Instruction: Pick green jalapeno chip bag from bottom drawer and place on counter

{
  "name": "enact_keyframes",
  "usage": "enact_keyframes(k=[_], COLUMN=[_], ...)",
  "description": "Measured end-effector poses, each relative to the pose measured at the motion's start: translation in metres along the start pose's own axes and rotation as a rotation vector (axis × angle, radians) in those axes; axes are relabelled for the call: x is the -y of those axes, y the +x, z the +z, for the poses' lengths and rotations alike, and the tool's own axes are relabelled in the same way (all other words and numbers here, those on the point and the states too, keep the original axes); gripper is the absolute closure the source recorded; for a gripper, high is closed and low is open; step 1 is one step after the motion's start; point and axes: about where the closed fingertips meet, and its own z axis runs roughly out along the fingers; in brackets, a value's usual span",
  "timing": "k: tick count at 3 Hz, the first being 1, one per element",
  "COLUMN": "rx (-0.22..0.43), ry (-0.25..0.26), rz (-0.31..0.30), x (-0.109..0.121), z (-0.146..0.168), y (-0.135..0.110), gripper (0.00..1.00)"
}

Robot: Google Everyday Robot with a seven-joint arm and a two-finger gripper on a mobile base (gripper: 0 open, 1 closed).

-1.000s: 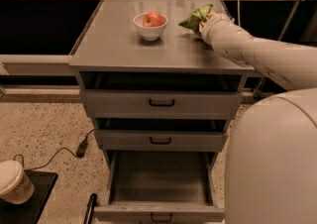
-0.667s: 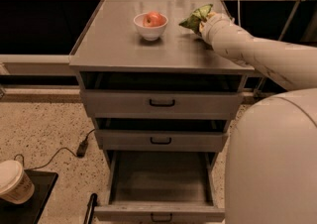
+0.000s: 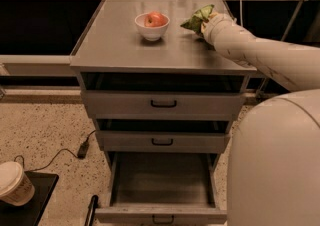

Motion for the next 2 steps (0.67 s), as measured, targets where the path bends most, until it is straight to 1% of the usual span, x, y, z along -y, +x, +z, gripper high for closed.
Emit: enact_keyframes(k=[1, 2], rx=[0.0, 0.0], ry=[0.0, 0.0], rz=[0.0, 0.0], x=[0.0, 0.0], z=[0.0, 0.0], y=[0.0, 0.0], gripper=[0.11, 0.0])
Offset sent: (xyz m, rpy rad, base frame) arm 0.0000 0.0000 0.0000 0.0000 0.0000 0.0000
